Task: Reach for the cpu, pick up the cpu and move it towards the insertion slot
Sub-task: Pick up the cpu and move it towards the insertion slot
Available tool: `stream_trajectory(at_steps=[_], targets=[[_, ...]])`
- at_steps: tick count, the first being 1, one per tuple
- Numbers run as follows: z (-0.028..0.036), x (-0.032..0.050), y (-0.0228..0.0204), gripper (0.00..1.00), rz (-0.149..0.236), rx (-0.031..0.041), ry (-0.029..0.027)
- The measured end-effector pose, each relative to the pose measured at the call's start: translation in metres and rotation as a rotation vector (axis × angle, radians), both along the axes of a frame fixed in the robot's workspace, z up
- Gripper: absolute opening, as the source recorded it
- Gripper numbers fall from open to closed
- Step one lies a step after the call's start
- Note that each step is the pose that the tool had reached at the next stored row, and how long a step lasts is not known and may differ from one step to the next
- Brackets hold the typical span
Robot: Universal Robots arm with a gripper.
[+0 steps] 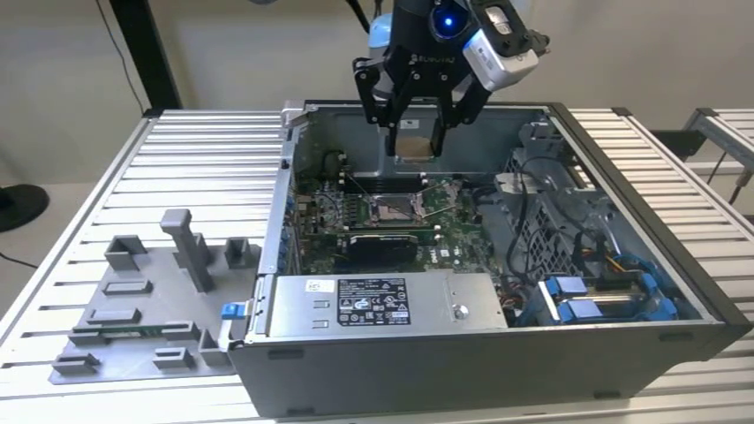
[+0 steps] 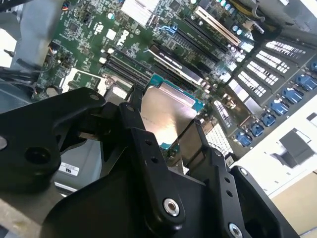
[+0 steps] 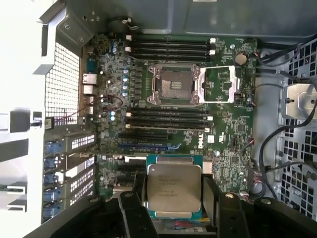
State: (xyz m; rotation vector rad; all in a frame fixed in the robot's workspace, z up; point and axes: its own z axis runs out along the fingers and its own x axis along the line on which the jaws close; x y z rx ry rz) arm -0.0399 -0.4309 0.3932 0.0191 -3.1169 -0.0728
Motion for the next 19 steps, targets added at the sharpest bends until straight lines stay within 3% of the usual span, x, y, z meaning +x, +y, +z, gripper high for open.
stream_trajectory(at_steps=[19], targets=[[-0.0010,0.0000,0.0244,0.00,0.000,0.0001,0.0000]])
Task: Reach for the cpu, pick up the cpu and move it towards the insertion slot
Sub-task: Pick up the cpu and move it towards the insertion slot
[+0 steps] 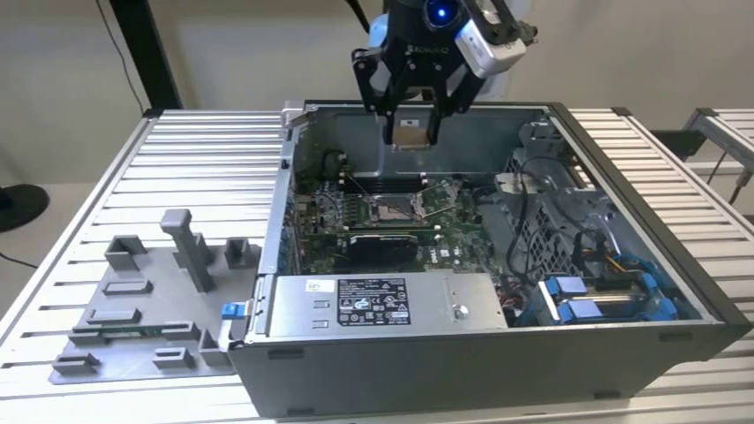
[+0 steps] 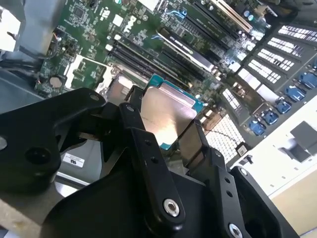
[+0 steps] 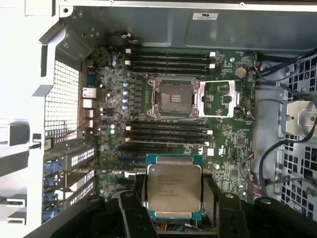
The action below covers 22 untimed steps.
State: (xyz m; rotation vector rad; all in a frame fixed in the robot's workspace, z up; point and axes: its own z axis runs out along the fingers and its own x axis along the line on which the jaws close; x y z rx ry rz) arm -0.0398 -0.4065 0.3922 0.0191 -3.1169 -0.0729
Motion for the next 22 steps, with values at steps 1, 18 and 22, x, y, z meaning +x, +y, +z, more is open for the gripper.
stream_trajectory(at_steps=[1,18,22], targets=[[-0.0001,0.0000,0.0013,0.00,0.000,0.0000,0.0000],[-0.0008,0.0000,0.0179,0.00,0.000,0.0000,0.0000],[-0.0008,0.0000,0.0202,0.00,0.000,-0.0001,0.0000]])
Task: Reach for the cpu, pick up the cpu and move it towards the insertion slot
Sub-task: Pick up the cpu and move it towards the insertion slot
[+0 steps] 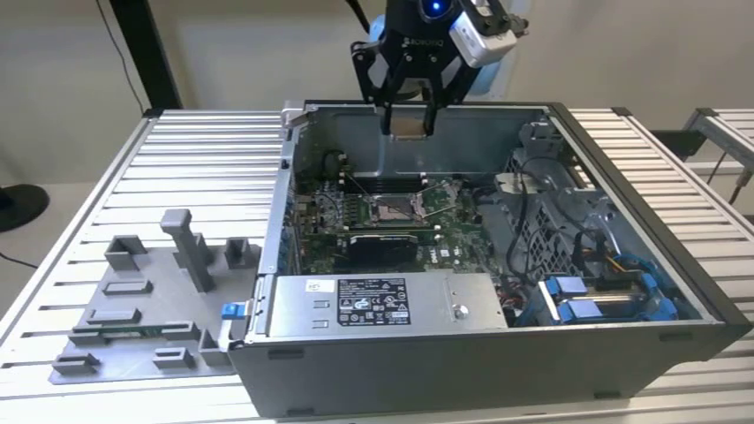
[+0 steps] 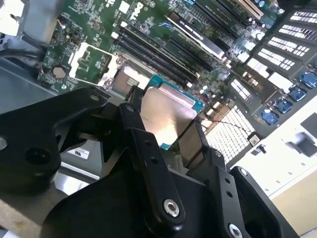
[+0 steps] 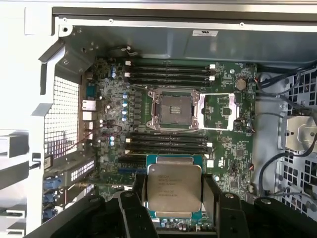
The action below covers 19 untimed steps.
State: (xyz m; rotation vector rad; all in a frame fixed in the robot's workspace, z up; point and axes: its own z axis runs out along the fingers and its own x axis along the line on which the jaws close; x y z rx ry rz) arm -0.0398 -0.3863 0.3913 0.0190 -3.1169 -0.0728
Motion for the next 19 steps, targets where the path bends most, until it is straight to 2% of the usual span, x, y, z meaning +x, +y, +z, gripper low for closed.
stream_trajectory(at_steps=[3,5,13,19], targets=[[-0.0003,0.0000,0.0027,0.00,0.000,0.0000,0.0000],[-0.0008,0.0000,0.0067,0.00,0.000,0.0000,0.0001],[-0.0029,0.0004,0.0320,0.00,0.000,0.0000,0.0000],[-0.0039,0.0048,0.0501,0.00,0.000,0.0000,0.0000]])
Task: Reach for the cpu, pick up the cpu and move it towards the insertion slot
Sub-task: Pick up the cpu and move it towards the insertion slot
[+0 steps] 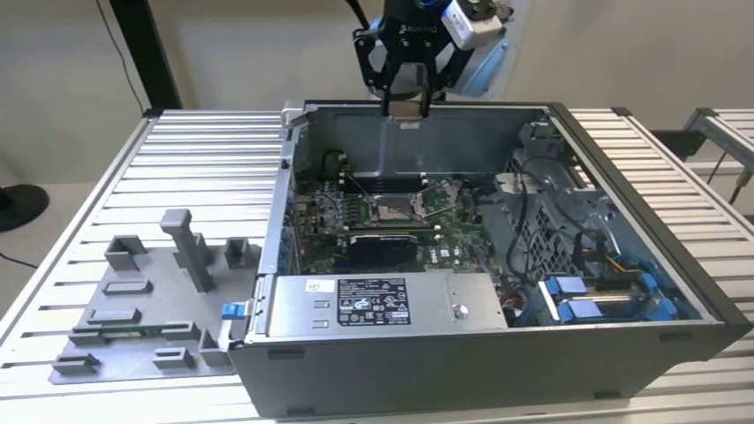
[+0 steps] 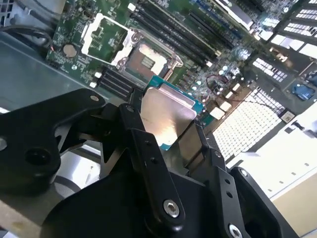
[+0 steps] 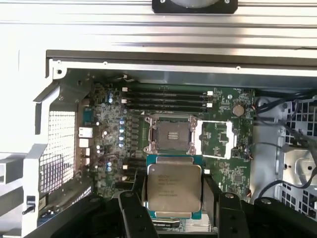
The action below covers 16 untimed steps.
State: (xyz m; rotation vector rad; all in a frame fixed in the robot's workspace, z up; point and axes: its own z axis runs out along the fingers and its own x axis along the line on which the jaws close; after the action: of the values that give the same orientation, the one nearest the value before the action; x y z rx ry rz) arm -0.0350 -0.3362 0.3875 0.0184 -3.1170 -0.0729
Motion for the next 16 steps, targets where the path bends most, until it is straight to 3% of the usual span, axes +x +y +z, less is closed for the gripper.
stream_trajectory(at_steps=[6,10,16], targets=[[-0.0005,0.0020,0.0155,0.00,0.000,0.0000,0.0000],[-0.0006,0.0027,0.0230,0.00,0.000,0.0000,0.0000],[-0.0007,0.0026,0.0248,0.00,0.000,0.0000,0.0000]])
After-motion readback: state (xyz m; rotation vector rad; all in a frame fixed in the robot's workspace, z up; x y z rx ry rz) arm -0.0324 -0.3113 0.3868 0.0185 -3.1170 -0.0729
